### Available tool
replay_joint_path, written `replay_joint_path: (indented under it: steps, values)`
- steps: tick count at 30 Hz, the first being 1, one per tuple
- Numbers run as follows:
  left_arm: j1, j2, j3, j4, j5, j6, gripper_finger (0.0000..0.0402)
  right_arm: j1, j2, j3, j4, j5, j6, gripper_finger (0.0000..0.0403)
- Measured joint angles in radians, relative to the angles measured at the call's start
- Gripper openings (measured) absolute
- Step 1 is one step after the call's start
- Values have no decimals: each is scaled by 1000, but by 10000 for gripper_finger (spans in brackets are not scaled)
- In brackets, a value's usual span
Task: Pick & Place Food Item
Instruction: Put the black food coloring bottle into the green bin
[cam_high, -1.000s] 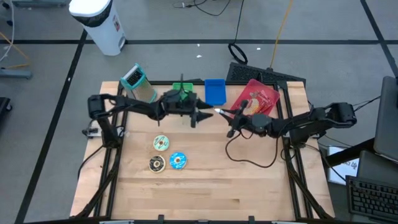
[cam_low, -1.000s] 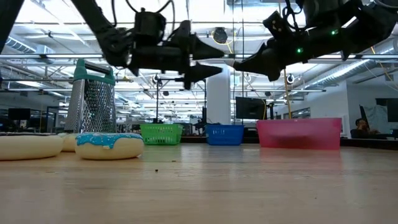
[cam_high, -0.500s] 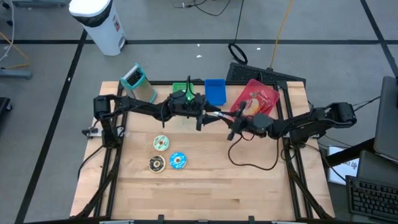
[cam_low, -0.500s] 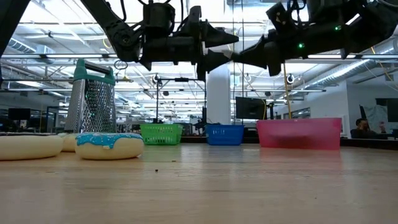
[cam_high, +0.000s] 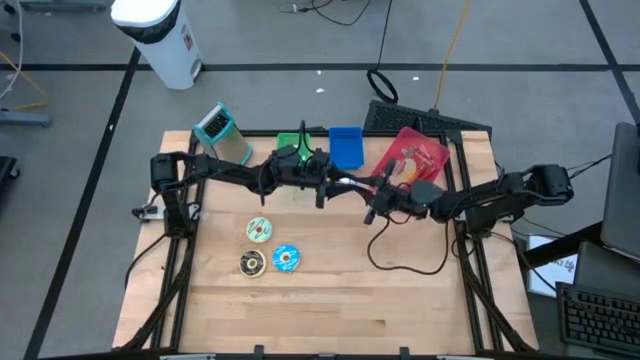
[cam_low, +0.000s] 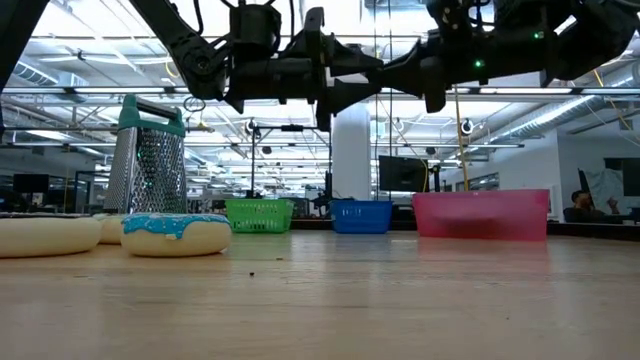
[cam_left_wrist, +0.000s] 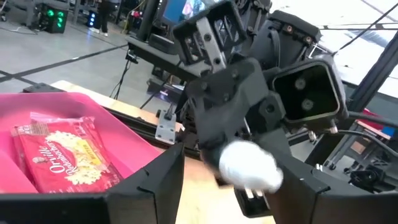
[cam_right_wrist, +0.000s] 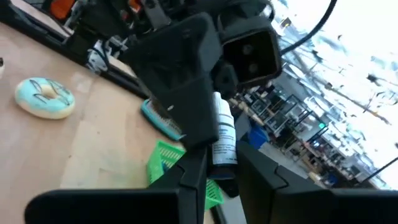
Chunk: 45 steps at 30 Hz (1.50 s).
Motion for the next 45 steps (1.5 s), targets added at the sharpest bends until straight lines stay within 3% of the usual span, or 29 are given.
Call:
replay_joint_path:
  steps: [7,11,19,32,36,42,45]
  values:
    - [1,0,0,23,-1,0,207,2,1,0,-56,8,84,55]
    - [1,-1,0,19,1,0,208,25,0,0,-53,95,85,55]
    - [-10,-2,0,-19,-1,-10,206,77,0,0,-54,155,75,55]
    - [-17,-2,0,-25,-32,-3,89,105,0,0,-59,196,75,55]
    - [-12,-2,-1,-26,-28,0,75,105,0,0,-60,194,114,63]
    - [41,-38,-1,-61,-14,1,70,104,-1,0,-48,189,241,109]
    - [87,-93,-2,-124,-63,25,69,108,0,0,-62,172,314,130]
